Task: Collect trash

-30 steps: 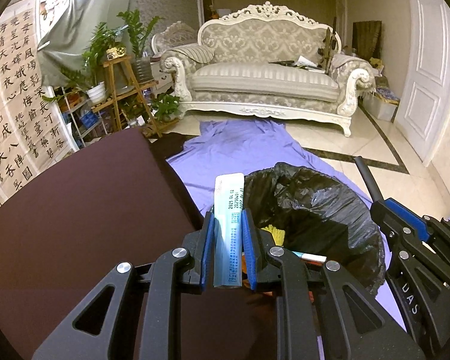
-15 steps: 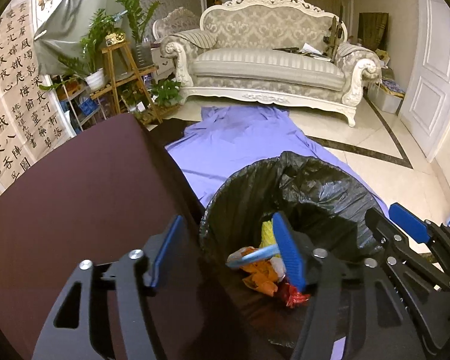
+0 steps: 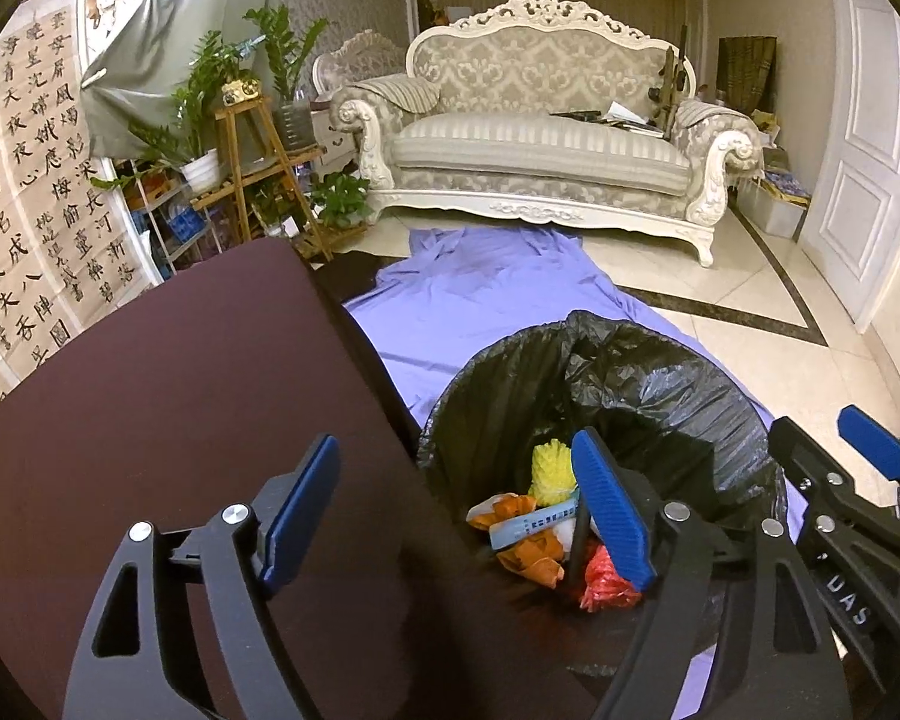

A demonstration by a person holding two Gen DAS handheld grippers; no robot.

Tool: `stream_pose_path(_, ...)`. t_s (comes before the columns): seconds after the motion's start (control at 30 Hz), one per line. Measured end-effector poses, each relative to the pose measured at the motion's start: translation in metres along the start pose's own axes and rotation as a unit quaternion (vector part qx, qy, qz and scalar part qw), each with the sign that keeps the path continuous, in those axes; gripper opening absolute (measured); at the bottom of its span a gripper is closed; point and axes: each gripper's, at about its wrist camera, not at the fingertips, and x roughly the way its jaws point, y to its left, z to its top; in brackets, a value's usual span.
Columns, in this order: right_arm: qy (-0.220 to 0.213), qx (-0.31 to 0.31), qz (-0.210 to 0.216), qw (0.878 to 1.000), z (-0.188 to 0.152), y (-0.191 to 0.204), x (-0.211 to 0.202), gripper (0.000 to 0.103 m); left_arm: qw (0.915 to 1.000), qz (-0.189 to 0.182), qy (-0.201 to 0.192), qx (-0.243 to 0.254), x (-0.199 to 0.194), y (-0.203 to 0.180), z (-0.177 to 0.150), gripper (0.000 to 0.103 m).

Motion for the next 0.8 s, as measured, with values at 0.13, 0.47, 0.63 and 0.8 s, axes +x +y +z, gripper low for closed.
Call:
stream_pose_path(0.13,-0.012,-0.001,-0.007,1.000,-0.002,-0.001,-0.013,0.073,0.9999,0.001,-0.012,0.000,-0.010,0.002,-0.003,0.078)
stream_pose_path(0.47,-0.035,0.000,-0.017,0.999,-0.008,0.000,-0.048,0.081,0.9994,0.001,-0.035,0.002,-0.043,0.005,-0.009,0.082)
stream_pose_path(0.63,-0.042,0.004,-0.013,0.999,-0.012,0.002,-0.066,0.085,0.9989,0.004,-0.046,0.003,-0.065,0.013,-0.019,0.083)
stream_pose_path(0.8,-0.057,0.002,-0.010,0.998,-0.014,0.006,-0.089,0.086,0.9984,0.009,-0.055,-0.004,-0.089,0.021,-0.030,0.084)
